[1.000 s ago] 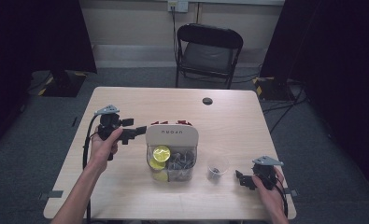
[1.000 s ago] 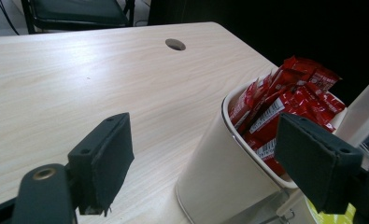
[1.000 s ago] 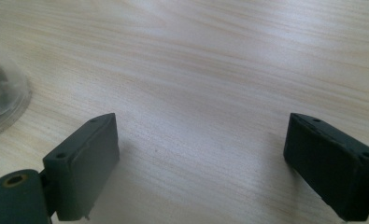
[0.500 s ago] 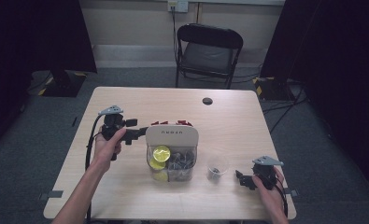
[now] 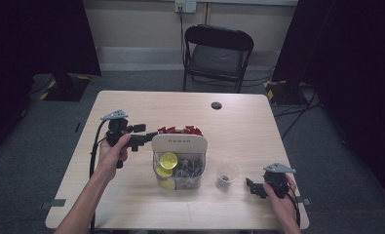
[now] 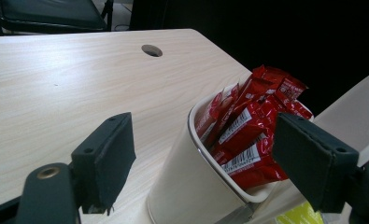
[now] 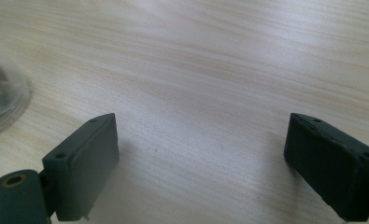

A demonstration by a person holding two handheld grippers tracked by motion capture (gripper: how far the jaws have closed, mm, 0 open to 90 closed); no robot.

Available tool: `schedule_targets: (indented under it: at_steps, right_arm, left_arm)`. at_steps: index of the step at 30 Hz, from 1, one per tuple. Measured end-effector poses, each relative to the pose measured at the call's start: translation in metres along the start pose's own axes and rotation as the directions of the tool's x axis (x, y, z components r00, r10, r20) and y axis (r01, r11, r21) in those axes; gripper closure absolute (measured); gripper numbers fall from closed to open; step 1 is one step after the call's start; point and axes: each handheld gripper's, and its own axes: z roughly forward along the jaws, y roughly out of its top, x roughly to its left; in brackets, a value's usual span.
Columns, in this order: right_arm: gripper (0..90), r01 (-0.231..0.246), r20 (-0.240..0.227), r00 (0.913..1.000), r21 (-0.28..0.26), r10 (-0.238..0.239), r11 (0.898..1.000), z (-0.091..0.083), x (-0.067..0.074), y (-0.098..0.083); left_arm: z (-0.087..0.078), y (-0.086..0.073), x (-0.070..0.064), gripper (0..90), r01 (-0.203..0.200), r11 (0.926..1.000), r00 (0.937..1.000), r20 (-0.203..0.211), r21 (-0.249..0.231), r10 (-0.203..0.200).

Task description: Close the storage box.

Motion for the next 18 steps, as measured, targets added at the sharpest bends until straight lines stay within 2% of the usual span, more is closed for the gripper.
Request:
schedule_targets:
  at_steps: [6, 13, 18]
  right_arm:
    - [9.6, 0.000, 0.000, 1.0000, 0.000, 0.000, 1.000, 0.0000, 0.0001, -0.0001]
    - [8.9, 0.001, -0.001, 1.0000, 0.001, -0.001, 1.000, 0.0002, -0.0002, 0.0001]
    - [8.9, 0.001, -0.001, 1.0000, 0.002, -0.001, 1.000, 0.0001, -0.0002, 0.0000]
  left_arm:
    - [0.0007, -0.0002, -0.0026, 21.0, -0.002, 1.0000, 1.0000, 0.002, 0.004, 0.002]
    - [0.0008, -0.0002, -0.0058, 20.9, -0.023, 0.9996, 0.9997, -0.001, 0.017, 0.023]
    - [-0.0013, 0.0009, -0.0088, 20.8, -0.020, 0.9998, 0.9998, -0.005, 0.004, 0.020]
